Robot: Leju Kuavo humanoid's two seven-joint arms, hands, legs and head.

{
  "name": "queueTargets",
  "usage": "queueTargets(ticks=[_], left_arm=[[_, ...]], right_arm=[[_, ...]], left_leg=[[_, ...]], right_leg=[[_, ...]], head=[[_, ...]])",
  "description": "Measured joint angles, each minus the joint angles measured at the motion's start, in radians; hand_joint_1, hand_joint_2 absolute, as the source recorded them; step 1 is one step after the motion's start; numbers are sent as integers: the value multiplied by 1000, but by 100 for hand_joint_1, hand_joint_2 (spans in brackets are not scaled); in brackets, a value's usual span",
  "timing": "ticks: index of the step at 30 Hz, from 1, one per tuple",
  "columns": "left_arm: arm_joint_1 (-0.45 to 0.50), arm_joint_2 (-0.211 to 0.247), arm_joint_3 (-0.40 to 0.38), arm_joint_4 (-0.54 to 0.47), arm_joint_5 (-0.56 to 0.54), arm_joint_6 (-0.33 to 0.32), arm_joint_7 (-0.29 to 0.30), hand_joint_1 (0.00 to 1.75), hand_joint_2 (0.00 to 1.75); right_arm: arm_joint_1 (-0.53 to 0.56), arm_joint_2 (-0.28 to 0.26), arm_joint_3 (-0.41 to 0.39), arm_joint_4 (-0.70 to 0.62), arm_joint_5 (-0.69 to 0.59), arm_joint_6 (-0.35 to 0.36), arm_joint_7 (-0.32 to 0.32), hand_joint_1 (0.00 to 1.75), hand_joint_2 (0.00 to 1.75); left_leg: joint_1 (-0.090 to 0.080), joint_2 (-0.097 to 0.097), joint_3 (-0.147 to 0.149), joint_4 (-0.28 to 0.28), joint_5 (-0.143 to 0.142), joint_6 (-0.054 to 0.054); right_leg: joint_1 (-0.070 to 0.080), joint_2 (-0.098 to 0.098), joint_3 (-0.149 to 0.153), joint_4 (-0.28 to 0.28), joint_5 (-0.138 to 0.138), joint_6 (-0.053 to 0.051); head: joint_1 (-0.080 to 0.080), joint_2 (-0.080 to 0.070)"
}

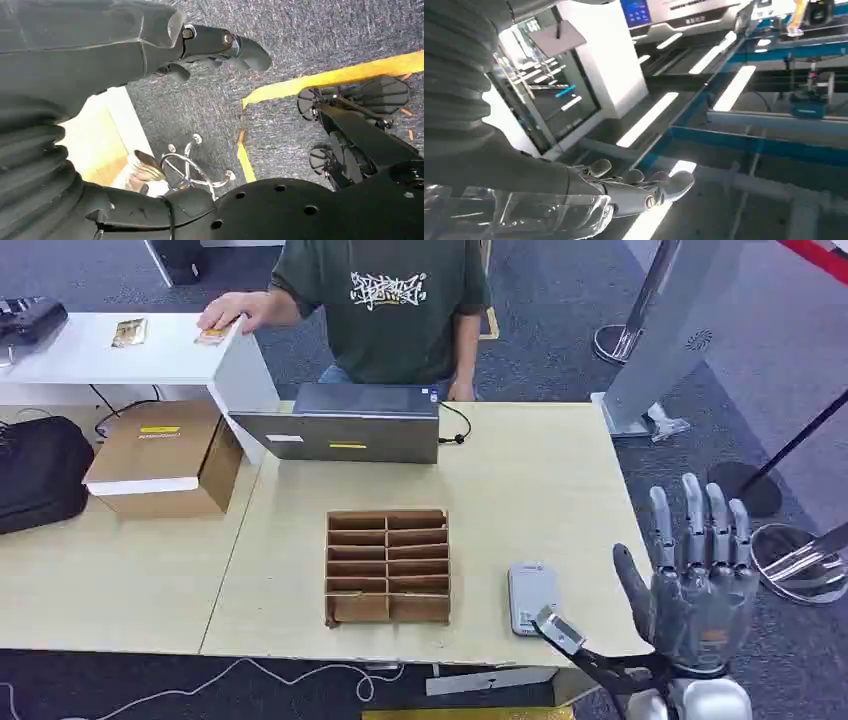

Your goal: Pass the card to the sensor for recognition and then transmit it.

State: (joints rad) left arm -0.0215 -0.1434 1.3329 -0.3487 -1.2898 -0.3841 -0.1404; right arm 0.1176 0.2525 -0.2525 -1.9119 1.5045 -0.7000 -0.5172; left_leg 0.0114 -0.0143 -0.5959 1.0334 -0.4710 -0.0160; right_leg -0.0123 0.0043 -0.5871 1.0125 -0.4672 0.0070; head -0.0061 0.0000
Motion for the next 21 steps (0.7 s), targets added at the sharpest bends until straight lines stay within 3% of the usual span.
queueTargets(ticks=[3, 7, 8, 12, 16, 21], left_arm=[[0, 0, 3, 0, 0, -1, 0, 0, 175], [-2, -2, 14, 0, 0, -2, 6, 0, 175], [-2, -3, 17, 0, 0, -3, 8, 0, 175], [-2, -9, 26, 0, 0, -3, 16, 0, 175], [-4, -10, 30, 0, 0, -2, 17, 0, 175], [-4, -13, 37, 0, 0, -3, 17, 0, 175]], right_arm=[[-1, 0, 0, 12, 0, 0, 41, 0, 175], [-11, 0, 68, 39, -19, 0, 244, 0, 175], [-13, -1, 92, 43, -53, 0, 258, 0, 175], [-19, -5, 158, 56, -381, 0, 225, 0, 175], [-20, -6, 166, 56, -355, 0, 230, 0, 175], [-20, -6, 168, 49, -226, 0, 265, 0, 175]], left_leg=[[0, 0, 0, 0, 0, 0], [0, 0, 0, 0, 0, 0], [0, 0, 0, 0, 0, 0], [0, -1, 0, 0, 0, 0], [0, 0, 0, 0, 0, 0], [0, 0, 0, 0, 0, 0]], right_leg=[[0, 0, 0, 0, 0, 0], [0, 0, 0, 0, 0, 0], [0, 0, 0, 0, 0, 0], [0, 0, 0, 0, 0, 0], [0, 0, 0, 0, 0, 0], [0, 0, 0, 0, 0, 0]], head=[[0, 0], [1, 0], [0, 0], [0, 0], [0, 0], [0, 0]])
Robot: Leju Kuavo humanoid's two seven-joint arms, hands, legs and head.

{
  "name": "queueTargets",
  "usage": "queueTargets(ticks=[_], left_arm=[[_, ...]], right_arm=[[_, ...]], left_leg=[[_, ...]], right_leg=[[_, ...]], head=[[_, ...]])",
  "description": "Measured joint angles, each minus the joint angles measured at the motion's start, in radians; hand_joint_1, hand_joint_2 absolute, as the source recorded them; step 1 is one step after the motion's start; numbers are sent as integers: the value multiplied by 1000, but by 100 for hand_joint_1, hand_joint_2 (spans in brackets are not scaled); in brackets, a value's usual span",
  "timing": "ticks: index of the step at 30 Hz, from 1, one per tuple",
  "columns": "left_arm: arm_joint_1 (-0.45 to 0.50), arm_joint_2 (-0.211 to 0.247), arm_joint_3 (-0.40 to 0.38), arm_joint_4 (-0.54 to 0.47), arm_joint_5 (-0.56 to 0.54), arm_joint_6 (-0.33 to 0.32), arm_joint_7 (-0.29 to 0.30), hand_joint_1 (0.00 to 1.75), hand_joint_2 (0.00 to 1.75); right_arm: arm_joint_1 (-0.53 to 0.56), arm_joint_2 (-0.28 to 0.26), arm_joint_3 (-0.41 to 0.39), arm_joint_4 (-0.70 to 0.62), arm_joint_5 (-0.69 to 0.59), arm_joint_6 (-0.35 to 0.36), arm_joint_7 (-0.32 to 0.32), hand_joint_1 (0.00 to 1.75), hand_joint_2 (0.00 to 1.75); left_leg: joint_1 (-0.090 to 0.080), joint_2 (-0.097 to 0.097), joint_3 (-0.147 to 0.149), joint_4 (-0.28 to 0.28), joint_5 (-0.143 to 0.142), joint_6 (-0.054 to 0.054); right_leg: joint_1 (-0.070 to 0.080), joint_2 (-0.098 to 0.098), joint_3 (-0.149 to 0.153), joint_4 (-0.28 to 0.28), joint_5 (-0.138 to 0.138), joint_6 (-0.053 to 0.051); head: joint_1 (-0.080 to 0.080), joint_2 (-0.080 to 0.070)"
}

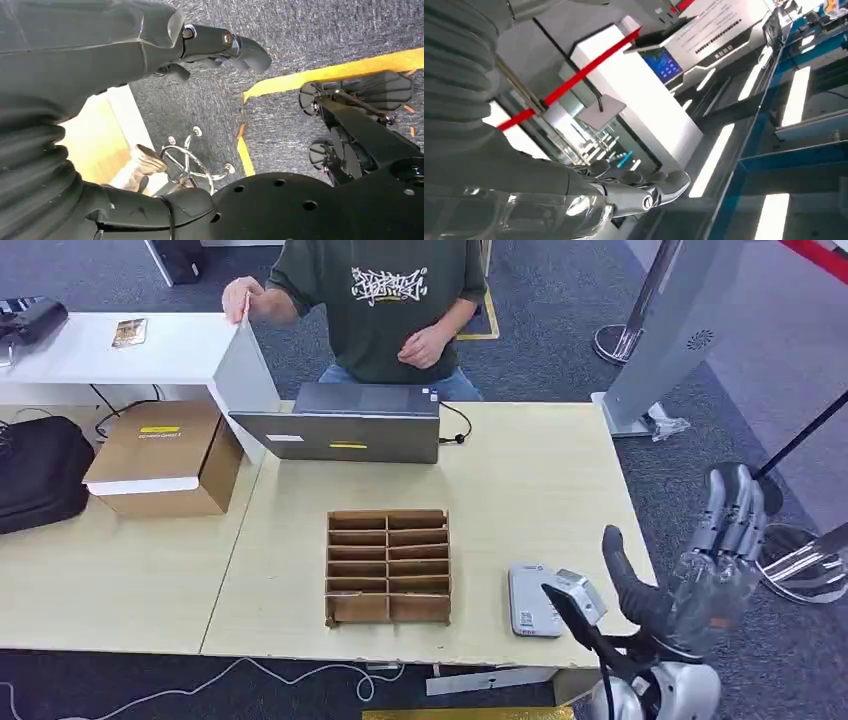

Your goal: Pass the card to the sensor for recognition and then transmit it.

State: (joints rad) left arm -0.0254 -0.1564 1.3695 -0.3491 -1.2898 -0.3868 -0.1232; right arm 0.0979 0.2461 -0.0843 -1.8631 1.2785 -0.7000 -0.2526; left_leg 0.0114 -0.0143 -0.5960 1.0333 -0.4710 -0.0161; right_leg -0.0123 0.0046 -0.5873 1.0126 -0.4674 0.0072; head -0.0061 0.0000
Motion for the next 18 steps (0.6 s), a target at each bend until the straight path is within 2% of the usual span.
queueTargets(ticks=[9, 11, 14, 17, 18], left_arm=[[1, -8, 10, 0, 0, -13, -3, 0, 175], [1, -9, 12, -2, 0, -15, -3, 0, 175], [1, -10, 14, -2, 0, -17, -11, 0, 175], [1, -10, 18, -2, 0, -18, -14, 0, 175], [1, -9, 19, -2, 0, -21, -15, 0, 175]], right_arm=[[-3, -2, 18, -8, 27, 0, 25, 0, 175], [-2, -2, 19, -12, 74, 0, 37, 0, 175], [-3, -4, 30, -21, 219, 0, 113, 0, 175], [-9, -11, 61, -21, 220, 0, 190, 0, 175], [-11, -12, 72, -21, 220, 0, 198, 0, 175]], left_leg=[[0, 0, 0, 0, 0, 0], [0, 0, 0, 0, 0, 0], [0, 0, 0, 0, 0, 0], [0, 0, 0, 0, 0, 0], [0, 0, 0, 0, 0, 0]], right_leg=[[0, 0, 0, 0, 0, 0], [0, 0, 0, 0, 0, 0], [0, 0, 0, 0, 0, 0], [0, 0, 0, 0, 0, 0], [0, 0, 0, 0, 0, 0]], head=[[0, 0], [0, 0], [0, 0], [0, 0], [0, 0]])
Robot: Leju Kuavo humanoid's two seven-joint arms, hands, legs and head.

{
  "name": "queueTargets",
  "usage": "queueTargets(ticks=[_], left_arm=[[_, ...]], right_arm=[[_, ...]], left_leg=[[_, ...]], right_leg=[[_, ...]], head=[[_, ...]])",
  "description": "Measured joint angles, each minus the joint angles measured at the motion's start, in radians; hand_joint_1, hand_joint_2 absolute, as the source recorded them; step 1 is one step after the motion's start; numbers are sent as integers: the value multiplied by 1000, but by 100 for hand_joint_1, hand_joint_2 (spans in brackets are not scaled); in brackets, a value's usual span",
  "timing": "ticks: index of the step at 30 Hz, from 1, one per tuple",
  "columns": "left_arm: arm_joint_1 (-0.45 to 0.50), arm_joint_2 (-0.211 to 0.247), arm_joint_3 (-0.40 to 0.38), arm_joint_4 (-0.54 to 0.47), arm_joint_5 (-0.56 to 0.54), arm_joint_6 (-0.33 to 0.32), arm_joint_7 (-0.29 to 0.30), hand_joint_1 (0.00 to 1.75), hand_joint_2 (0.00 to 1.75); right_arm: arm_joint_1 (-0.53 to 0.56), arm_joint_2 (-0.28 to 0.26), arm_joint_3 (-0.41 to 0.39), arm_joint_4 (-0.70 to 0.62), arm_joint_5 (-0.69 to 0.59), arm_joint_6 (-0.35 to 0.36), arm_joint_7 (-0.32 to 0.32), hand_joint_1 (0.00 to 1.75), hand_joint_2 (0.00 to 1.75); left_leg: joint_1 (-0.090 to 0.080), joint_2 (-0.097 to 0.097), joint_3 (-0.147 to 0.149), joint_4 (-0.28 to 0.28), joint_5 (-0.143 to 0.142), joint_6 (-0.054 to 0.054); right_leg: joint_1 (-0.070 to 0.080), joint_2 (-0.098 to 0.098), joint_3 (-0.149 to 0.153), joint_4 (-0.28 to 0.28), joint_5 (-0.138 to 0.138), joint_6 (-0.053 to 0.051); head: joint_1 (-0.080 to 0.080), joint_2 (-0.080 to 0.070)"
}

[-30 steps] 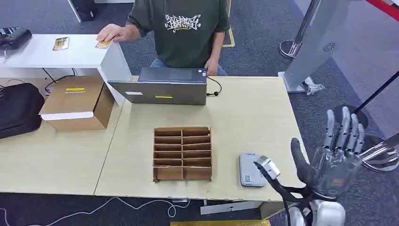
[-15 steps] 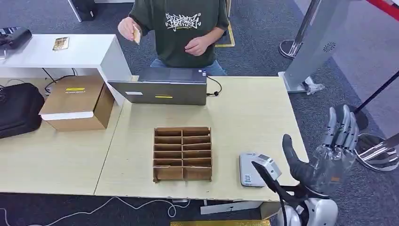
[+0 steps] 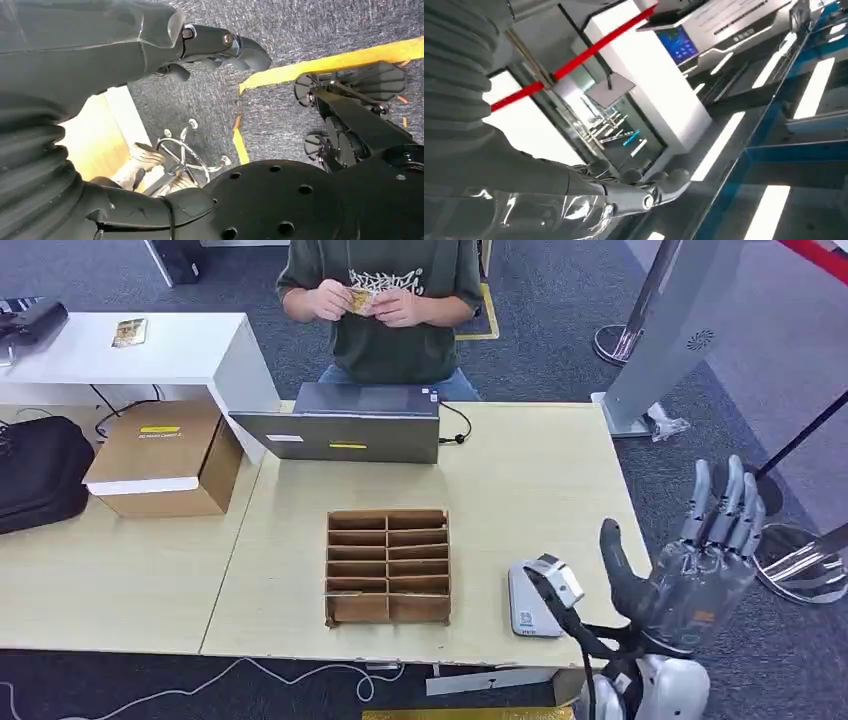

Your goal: Pass the card to the sensor for recognition and then transmit it.

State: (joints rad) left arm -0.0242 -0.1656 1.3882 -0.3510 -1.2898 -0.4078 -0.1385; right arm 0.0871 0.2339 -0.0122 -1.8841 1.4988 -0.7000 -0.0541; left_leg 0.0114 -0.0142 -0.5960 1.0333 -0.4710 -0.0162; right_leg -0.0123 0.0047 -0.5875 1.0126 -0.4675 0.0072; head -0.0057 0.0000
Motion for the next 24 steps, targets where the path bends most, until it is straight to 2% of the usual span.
queueTargets(ticks=[5, 15, 20, 22, 24], left_arm=[[0, 0, 0, -3, 0, -3, -2, 0, 175], [-10, 24, 0, -1, 0, 20, -2, 0, 175], [-20, 42, -4, 19, 0, 33, 3, 0, 175], [-26, 49, -13, 31, 0, 38, 7, 0, 175], [-31, 58, -25, 42, 0, 40, 13, 0, 175]], right_arm=[[-26, -12, 48, 43, 6, 0, 71, 0, 175], [-253, -26, 102, 255, 6, 0, 166, 0, 175], [-349, -51, 157, 337, 6, 0, 212, 0, 175], [-403, -64, 192, 387, 6, 3, 248, 0, 175], [-480, -89, 246, 453, 6, 36, 324, 0, 175]], left_leg=[[0, 0, -1, 0, 0, 0], [0, 0, 1, 0, 2, 0], [0, 1, 0, 0, 2, 0], [0, 1, 0, 0, 2, 0], [0, 1, 0, 0, 2, -1]], right_leg=[[0, 0, 0, 0, 0, 0], [0, 1, 0, 0, 1, -1], [0, 1, 0, 1, 1, -1], [0, 1, 0, 1, 1, -1], [0, 1, 0, 1, 2, -1]], head=[[0, 0], [-1, 0], [0, 0], [-1, 0], [0, 0]])
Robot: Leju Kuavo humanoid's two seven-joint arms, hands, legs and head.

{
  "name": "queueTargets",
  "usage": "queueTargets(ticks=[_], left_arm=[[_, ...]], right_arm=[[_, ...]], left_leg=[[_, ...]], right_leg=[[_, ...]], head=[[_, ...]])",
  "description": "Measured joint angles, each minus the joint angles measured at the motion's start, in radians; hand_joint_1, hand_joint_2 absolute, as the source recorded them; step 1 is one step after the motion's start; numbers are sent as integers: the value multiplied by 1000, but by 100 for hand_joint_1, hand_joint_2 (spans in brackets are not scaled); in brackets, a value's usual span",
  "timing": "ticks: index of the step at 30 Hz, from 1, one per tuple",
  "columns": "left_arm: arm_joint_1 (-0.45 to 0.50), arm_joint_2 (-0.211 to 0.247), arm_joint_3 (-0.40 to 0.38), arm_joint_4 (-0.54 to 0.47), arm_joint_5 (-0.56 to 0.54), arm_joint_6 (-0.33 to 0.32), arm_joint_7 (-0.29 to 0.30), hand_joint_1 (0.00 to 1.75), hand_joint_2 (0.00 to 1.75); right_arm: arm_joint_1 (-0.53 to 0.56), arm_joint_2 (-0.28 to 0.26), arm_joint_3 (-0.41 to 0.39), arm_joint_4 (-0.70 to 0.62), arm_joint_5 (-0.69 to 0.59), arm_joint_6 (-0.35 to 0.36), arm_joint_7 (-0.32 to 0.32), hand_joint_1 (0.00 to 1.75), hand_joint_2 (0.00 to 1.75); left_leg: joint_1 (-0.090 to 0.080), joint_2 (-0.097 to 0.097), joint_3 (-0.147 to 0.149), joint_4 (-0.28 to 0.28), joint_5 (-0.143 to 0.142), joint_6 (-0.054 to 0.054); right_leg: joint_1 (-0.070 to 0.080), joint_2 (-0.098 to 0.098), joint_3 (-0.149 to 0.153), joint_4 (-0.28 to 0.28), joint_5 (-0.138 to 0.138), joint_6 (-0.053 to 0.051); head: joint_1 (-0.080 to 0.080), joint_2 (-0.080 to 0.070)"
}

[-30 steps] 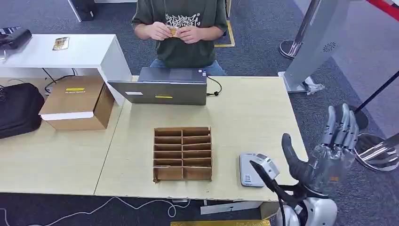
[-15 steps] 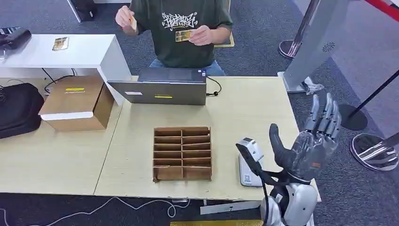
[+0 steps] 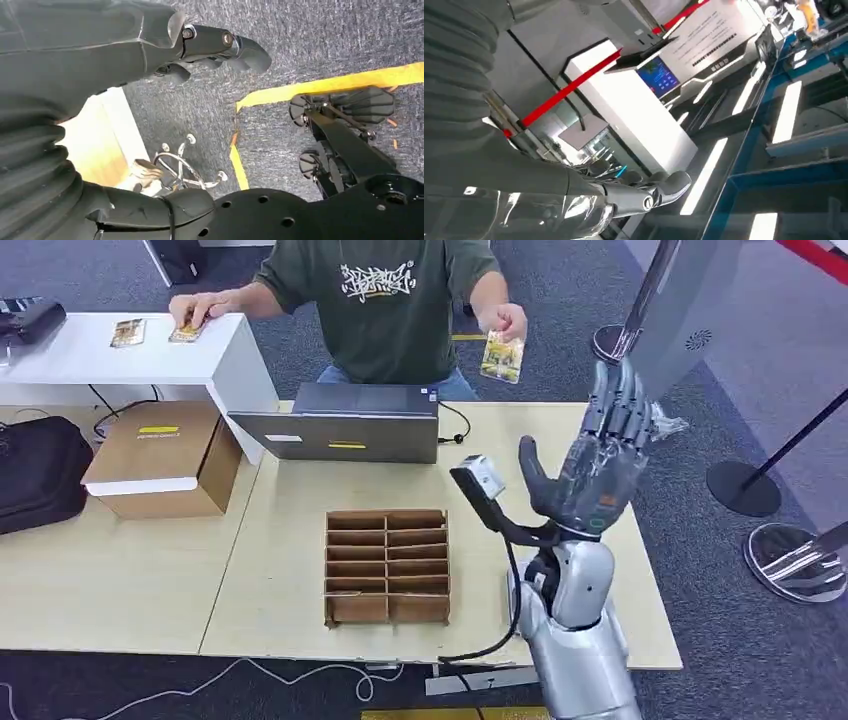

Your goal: Pass the card to the sensor for recognition and then transmit it.

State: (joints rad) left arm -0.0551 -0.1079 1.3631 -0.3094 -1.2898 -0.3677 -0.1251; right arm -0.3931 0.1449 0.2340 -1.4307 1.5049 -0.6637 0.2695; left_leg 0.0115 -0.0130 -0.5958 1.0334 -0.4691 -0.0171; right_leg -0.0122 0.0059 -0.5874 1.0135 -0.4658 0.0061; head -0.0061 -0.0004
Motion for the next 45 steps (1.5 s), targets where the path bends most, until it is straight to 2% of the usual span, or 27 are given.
queueTargets(ticks=[2, 4, 10, 15, 19, 29, 40, 41, 42, 43, 44, 45], left_arm=[[-4, 7, -15, 8, 0, 0, 2, 0, 175], [-8, 16, -28, 16, 0, -1, 4, 0, 175], [-12, 31, -56, 29, 0, -8, 11, 0, 175], [-12, 37, -63, 34, 0, -10, 11, 0, 175], [-12, 42, -67, 38, 0, -10, 11, 0, 175], [-11, 50, -68, 38, 0, -13, 3, 0, 175], [-3, 54, -68, 38, 0, -16, 1, 0, 175], [-3, 55, -68, 38, 0, -16, 1, 0, 175], [-3, 55, -68, 38, 0, -16, 1, 0, 175], [-3, 56, -68, 38, 0, -16, 1, 0, 175], [-3, 56, -68, 38, 0, -16, 1, 0, 175], [-3, 56, -68, 38, 0, -16, 1, 0, 175]], right_arm=[[-89, -28, 78, 80, 0, 57, 83, 0, 175], [-178, -41, 153, 173, 0, 88, 111, 0, 175], [-394, -43, 264, 447, 0, 107, 115, 0, 175], [-498, -43, 333, 609, 0, 76, 117, 0, 175], [-526, -43, 369, 671, 0, 70, 121, 0, 175], [-534, -43, 422, 718, 0, 65, 130, 0, 175], [-513, -53, 427, 706, 0, 67, 121, 0, 175], [-509, -54, 427, 703, 0, 68, 118, 63, 175], [-506, -55, 425, 701, 0, 68, 115, 63, 175], [-503, -56, 421, 699, 0, 69, 108, 145, 175], [-500, -56, 418, 699, 0, 69, 103, 175, 175], [-498, -56, 414, 698, 0, 69, 99, 175, 175]], left_leg=[[0, 1, 0, 0, 1, -1], [0, 1, 0, 0, 1, -1], [1, -1, 0, 0, 3, 0], [0, -1, -1, 0, 3, 0], [0, -1, -1, 0, 3, 0], [0, -1, -1, 0, 3, 0], [0, -1, -1, 0, 3, 0], [0, -1, -1, 0, 3, 0], [0, -1, -1, 0, 3, 0], [0, -1, -1, 0, 3, 0], [0, -1, -1, 0, 3, 0], [0, -1, -1, 0, 3, 0]], right_leg=[[0, 0, 0, 0, 1, -1], [0, 1, -1, 0, 1, -1], [0, -1, -1, 1, 2, -1], [0, -1, -1, 0, 2, -1], [0, -1, -1, 0, 2, -1], [0, -1, -1, 0, 2, -1], [0, 0, -2, 0, 2, -1], [0, 0, -2, 0, 2, -1], [0, 0, -2, 0, 2, -1], [0, 0, -2, 0, 2, -1], [0, 0, -2, 0, 2, -1], [0, 0, -2, 0, 2, -1]], head=[[0, 0], [0, 0], [0, 0], [0, 0], [0, 0], [0, 0], [0, 0], [0, 0], [0, 0], [0, 0], [0, 0], [0, 0]])
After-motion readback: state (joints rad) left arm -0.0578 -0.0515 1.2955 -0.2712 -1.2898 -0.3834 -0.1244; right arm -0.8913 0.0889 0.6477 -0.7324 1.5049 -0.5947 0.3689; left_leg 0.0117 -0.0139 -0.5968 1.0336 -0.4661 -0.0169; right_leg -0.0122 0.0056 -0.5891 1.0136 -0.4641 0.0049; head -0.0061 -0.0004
